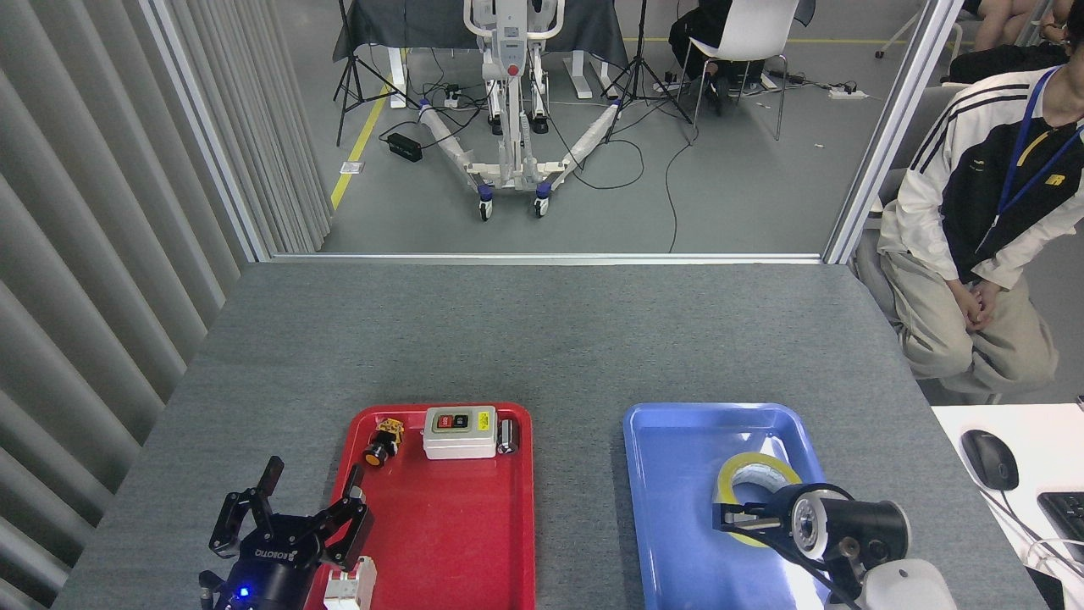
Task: Place and move tape with both arms
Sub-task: 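Open the right gripper and lift it away from the tape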
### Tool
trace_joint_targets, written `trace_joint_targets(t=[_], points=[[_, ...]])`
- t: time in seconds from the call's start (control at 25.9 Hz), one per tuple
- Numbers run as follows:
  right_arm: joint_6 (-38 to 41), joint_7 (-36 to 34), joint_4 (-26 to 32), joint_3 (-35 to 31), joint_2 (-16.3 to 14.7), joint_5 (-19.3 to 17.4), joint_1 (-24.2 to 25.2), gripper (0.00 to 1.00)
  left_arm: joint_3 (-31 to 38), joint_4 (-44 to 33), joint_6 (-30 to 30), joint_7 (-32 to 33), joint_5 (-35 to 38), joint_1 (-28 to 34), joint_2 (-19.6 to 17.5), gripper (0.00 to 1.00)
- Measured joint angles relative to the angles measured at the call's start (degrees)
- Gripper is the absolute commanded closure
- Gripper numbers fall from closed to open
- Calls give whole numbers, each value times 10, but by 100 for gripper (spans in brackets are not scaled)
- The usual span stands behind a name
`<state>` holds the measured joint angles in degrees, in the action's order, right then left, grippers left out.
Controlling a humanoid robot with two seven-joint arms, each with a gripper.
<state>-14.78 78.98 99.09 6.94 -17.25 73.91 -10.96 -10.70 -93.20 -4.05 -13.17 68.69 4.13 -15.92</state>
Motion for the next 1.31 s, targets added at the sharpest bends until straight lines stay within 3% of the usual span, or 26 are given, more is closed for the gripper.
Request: trace_joint_targets(t=[0.15, 0.31, 0.39, 0.62, 0.73, 0.89, 1.31], points=[[1, -13, 5, 0, 1, 1, 4, 0, -1, 0, 0, 0, -2, 0, -1, 1], [3, -107, 13, -9, 0, 2, 30, 0, -1, -2, 2, 0, -2, 0, 0, 1], [5, -204, 17, -19, 1, 2, 53, 0, 2, -5, 6, 0, -1, 1, 3, 1], [51, -620, 13, -45, 17, 12, 149, 0, 50, -4, 59, 2, 0, 11, 43, 1], [79, -757, 10, -50, 28, 28, 186, 0, 66, -1, 79, 2, 2, 15, 63, 1], [89, -813, 6, -53, 40, 39, 210, 0, 72, 16, 98, 25, 6, 16, 73, 0], [91, -825, 0, -53, 44, 40, 220, 0, 74, 22, 107, 66, 6, -7, 75, 0]])
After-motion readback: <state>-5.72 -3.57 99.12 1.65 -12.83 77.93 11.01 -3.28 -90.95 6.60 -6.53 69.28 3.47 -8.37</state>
